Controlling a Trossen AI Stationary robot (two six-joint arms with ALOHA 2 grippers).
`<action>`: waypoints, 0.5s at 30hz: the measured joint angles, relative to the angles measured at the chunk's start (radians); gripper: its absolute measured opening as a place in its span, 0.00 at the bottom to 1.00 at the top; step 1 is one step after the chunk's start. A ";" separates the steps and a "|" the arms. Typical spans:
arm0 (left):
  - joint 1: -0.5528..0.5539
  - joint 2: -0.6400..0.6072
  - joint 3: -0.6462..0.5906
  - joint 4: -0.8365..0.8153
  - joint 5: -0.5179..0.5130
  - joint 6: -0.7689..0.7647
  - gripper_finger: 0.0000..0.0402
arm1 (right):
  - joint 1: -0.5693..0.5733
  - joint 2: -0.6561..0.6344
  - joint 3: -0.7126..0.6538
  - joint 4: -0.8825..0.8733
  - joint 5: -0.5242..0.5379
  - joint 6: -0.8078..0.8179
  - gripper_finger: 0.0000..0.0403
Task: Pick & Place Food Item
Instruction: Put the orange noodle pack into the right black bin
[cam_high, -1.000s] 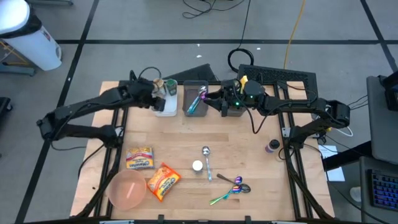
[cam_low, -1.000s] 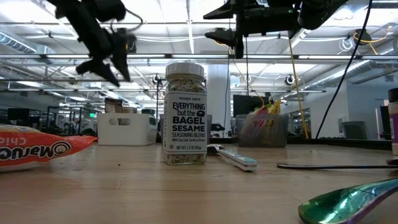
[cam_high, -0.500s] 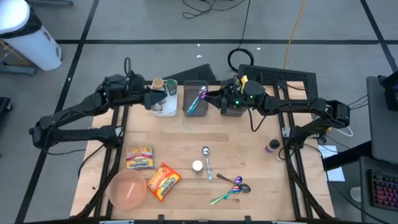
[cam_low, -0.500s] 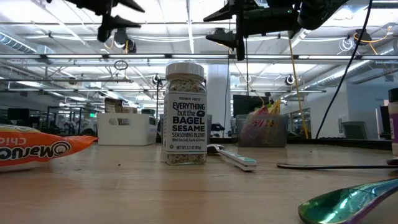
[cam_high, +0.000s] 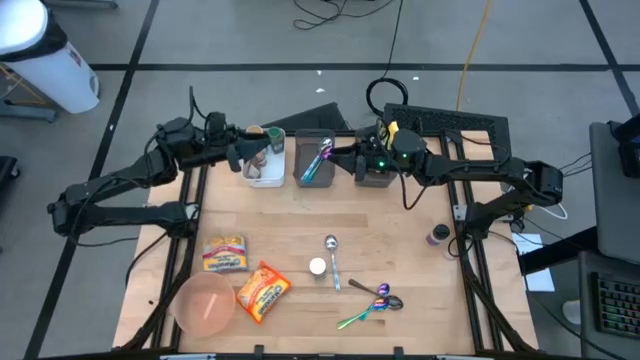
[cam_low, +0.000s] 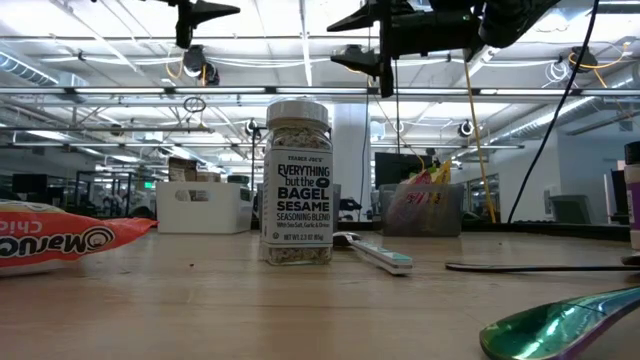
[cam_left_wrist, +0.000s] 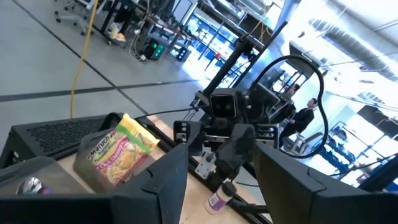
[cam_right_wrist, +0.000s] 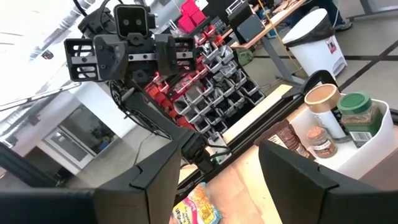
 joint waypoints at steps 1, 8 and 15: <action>0.000 0.000 0.000 0.000 0.000 -0.001 0.47 | 0.000 0.000 0.000 0.002 0.000 -0.001 0.52; 0.000 0.000 0.000 0.000 0.000 -0.002 0.47 | 0.000 0.000 0.000 0.001 -0.001 0.000 0.52; 0.000 0.000 0.000 0.000 0.000 -0.002 0.47 | 0.000 0.000 0.000 0.001 -0.001 0.010 0.52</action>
